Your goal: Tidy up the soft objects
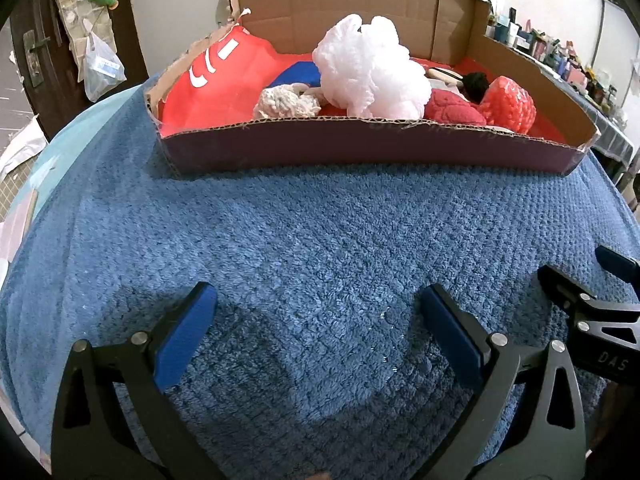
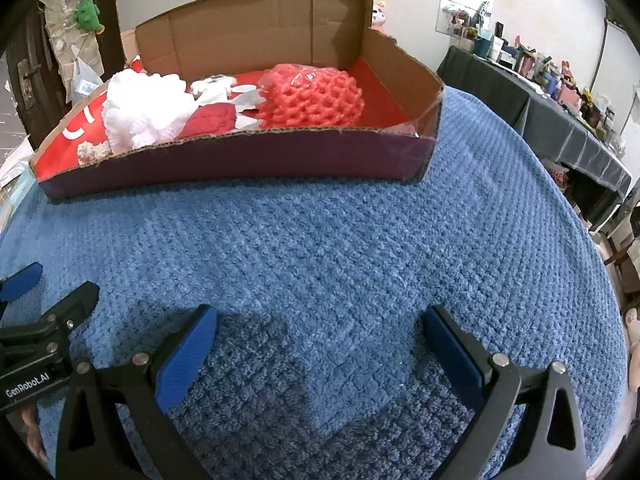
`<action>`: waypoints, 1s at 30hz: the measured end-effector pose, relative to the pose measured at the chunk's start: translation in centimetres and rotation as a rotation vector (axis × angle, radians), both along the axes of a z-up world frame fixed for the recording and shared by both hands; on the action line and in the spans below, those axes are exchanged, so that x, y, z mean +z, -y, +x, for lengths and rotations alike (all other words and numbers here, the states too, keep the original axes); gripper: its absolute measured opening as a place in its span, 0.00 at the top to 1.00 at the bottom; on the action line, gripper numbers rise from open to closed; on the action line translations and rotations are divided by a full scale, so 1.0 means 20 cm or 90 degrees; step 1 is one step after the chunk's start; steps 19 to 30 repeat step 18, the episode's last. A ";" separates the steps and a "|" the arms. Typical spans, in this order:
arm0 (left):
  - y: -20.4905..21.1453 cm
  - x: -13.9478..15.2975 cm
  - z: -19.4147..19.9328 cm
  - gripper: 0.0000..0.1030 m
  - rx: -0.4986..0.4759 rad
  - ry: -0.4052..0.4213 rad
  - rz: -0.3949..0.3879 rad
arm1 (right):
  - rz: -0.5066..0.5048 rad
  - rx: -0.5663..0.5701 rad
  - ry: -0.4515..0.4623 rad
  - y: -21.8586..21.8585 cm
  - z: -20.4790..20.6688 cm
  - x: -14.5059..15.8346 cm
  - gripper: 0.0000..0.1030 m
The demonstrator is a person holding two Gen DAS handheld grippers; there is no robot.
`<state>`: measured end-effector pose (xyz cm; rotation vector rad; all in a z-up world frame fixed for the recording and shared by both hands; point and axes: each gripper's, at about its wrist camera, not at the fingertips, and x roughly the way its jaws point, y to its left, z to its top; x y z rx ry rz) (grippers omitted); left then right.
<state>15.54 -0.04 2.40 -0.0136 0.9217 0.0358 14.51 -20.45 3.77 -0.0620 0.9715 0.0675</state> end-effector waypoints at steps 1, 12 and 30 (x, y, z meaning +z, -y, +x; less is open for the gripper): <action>0.00 0.00 0.00 0.00 -0.001 0.000 -0.001 | 0.001 0.000 -0.001 0.00 0.00 0.00 0.00; -0.01 0.00 0.00 0.00 -0.002 0.001 -0.003 | 0.014 0.000 -0.002 0.02 0.02 0.00 0.00; -0.01 0.00 -0.01 0.00 -0.002 0.001 -0.003 | 0.015 0.000 -0.002 0.02 0.02 0.00 0.00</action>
